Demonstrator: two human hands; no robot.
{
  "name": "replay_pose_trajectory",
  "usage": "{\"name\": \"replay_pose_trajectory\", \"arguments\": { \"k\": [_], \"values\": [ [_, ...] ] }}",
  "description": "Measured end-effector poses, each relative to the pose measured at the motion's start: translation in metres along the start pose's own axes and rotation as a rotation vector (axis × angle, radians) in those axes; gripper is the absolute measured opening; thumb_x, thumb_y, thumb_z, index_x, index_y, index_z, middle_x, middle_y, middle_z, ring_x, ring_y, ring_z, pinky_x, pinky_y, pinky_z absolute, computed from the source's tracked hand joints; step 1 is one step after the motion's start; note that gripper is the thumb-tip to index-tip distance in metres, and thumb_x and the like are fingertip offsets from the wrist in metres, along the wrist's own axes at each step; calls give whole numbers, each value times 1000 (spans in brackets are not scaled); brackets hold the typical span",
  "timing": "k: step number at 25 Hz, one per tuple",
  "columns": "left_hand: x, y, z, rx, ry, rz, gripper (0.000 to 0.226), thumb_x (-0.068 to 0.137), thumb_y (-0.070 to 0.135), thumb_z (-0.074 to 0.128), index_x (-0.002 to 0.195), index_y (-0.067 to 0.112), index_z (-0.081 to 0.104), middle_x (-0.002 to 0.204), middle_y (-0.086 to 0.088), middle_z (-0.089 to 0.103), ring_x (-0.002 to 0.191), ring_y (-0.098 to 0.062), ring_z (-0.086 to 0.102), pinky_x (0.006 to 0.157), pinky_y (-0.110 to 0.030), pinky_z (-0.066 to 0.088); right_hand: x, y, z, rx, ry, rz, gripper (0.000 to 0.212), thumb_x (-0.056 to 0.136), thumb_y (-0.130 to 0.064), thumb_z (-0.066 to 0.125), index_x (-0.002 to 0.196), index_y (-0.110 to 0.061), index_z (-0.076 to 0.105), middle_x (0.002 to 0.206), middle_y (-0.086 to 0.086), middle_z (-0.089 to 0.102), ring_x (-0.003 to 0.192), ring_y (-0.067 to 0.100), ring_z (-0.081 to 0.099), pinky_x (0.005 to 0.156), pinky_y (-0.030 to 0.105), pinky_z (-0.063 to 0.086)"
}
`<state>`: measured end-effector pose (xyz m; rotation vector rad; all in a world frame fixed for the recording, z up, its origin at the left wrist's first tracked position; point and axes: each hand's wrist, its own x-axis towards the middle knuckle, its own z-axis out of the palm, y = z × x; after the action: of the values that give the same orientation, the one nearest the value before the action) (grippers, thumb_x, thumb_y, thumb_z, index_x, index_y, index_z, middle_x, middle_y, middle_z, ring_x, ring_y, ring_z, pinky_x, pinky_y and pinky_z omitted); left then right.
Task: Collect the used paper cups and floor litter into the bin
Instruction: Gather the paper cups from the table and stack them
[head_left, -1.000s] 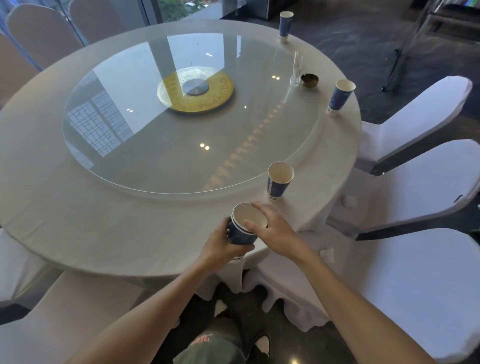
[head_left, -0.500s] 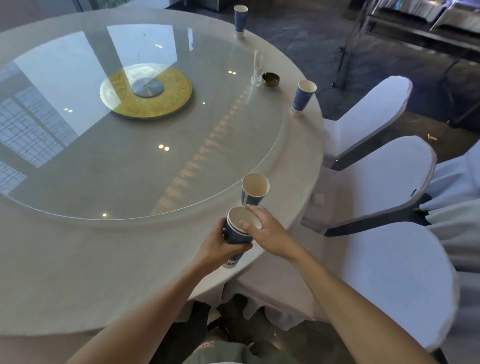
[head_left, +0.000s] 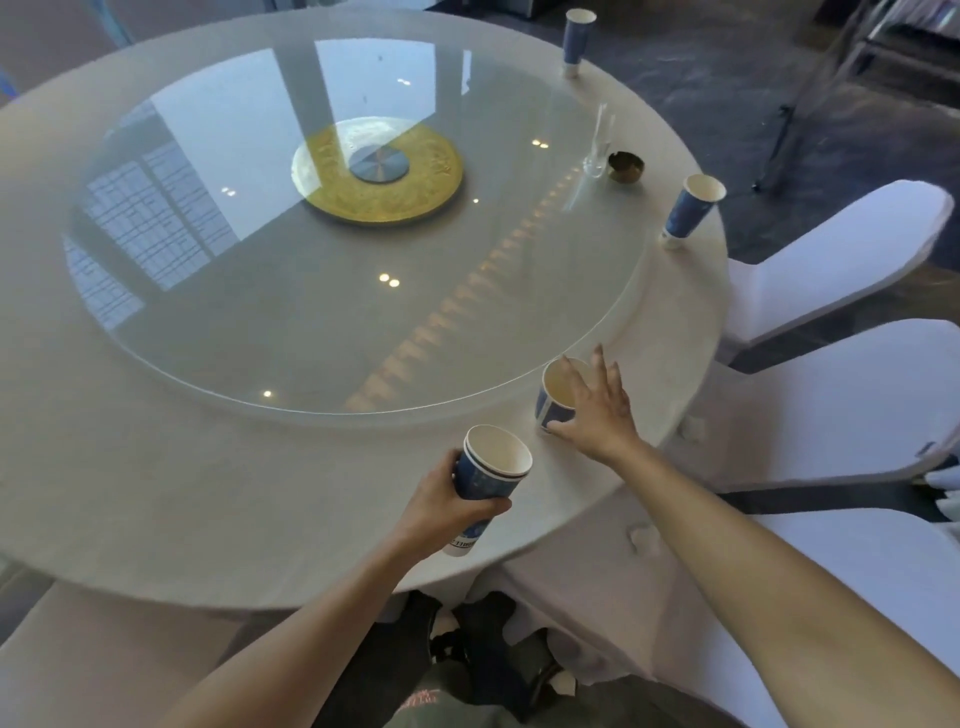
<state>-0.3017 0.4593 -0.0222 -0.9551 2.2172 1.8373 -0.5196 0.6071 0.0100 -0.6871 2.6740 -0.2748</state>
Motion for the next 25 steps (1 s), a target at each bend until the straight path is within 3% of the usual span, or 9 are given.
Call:
{"name": "replay_pose_trajectory", "arguments": {
  "k": [4, 6, 9, 12, 17, 20, 25],
  "values": [
    [-11, -9, -6, 20, 13, -23, 74, 60, 39, 94, 125, 32, 58, 113, 10, 72, 104, -10, 72, 92, -42, 62, 20, -4, 12, -13, -94, -5, 110, 83, -42, 77, 164, -40, 2, 173, 5, -18, 159, 40, -12, 126, 55, 17],
    [-14, -14, -8, 39, 10, -33, 73, 61, 38, 95, 124, 32, 58, 114, 10, 71, 105, -9, 71, 93, -42, 62, 24, -6, 16, -28, -35, -30, 103, 84, -41, 77, 164, -35, 11, 170, 11, 5, 156, 42, 5, 122, 51, 26],
    [-13, -17, -11, 80, -12, -33, 72, 63, 37, 95, 123, 33, 57, 115, 11, 70, 105, -9, 70, 93, -41, 62, 19, -9, 15, 17, 33, -22, 82, 84, -37, 76, 154, -28, 35, 148, 12, 30, 138, 39, 35, 106, 48, 45],
    [-3, -12, -8, 127, -39, -17, 72, 65, 37, 95, 125, 32, 55, 116, 10, 69, 106, -10, 69, 93, -40, 61, -2, -8, 5, 97, 35, 38, 72, 83, -39, 72, 148, -27, 42, 142, 13, 37, 131, 38, 41, 99, 48, 50],
    [14, 11, 36, 253, -145, 46, 73, 69, 36, 93, 127, 33, 49, 119, 9, 62, 105, -11, 62, 80, -22, 49, -48, 20, -34, 418, 293, 113, 73, 84, -42, 73, 149, -34, 43, 135, 4, 42, 129, 26, 46, 101, 43, 50],
    [16, 20, 71, 366, -175, 70, 78, 66, 38, 93, 131, 26, 52, 121, 4, 61, 105, -14, 61, 80, -23, 48, -72, 53, -60, 620, 274, 111, 69, 84, -46, 75, 146, -38, 45, 137, -1, 42, 129, 23, 51, 104, 46, 54],
    [-4, 33, 129, 392, -186, 97, 67, 69, 37, 90, 124, 26, 54, 114, 5, 64, 88, -5, 62, 60, -11, 42, -127, 113, -71, 734, 129, 100, 76, 78, -54, 73, 147, -35, 50, 151, 1, 47, 138, 22, 50, 109, 51, 51]
  ]
}}
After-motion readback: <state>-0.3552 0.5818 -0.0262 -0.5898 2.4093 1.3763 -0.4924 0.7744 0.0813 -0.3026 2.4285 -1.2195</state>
